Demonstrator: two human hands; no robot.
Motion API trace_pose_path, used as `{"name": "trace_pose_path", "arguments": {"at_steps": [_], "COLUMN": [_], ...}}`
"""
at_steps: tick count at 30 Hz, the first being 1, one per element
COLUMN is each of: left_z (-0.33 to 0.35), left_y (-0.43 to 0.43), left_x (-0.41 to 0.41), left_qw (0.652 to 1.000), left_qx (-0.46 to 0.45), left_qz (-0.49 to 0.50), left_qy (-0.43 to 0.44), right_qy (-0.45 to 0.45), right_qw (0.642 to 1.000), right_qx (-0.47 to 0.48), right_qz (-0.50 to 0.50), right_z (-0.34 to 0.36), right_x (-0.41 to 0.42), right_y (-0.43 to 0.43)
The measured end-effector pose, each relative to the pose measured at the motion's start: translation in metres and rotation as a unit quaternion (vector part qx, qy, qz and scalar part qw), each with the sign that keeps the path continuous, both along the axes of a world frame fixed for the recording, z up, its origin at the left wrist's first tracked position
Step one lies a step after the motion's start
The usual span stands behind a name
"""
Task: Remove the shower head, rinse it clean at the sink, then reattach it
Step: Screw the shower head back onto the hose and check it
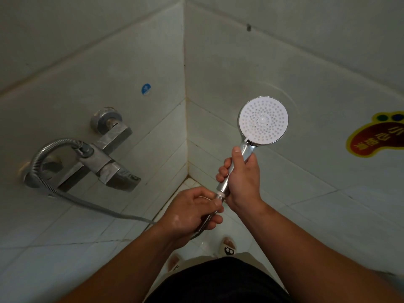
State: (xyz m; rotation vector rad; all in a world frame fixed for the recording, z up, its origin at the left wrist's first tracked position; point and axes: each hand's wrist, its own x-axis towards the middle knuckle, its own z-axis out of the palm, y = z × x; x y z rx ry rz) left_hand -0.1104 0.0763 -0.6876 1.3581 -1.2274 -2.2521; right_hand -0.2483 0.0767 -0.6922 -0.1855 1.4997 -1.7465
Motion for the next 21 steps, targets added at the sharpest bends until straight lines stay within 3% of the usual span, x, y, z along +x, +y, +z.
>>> {"name": "trace_pose_path", "arguments": {"at_steps": [4, 10, 12, 15, 21], "left_z": [-0.008, 0.0, 0.002, 0.001, -0.01], "left_y": [0.008, 0.012, 0.012, 0.011, 0.012], "left_x": [-0.008, -0.01, -0.009, -0.006, -0.001], "left_qw": [0.998, 0.978, 0.986, 0.999, 0.999], "left_qx": [-0.045, -0.117, -0.09, 0.025, -0.04], "left_qz": [0.042, -0.135, -0.11, -0.022, 0.007], "left_qy": [-0.024, -0.111, -0.09, 0.004, 0.005], "right_qy": [0.007, 0.009, -0.001, -0.012, 0.005], "right_qw": [1.0, 1.0, 1.0, 1.0, 1.0], "right_qx": [-0.001, 0.006, 0.006, 0.004, -0.005], "right_qz": [-0.007, -0.006, -0.009, -0.009, -0.008], "right_z": [0.003, 0.001, 0.001, 0.003, 0.005], "right_x": [0.001, -0.001, 0.0, -0.002, -0.001], "right_y": [-0.001, 0.001, 0.0, -0.001, -0.001]}}
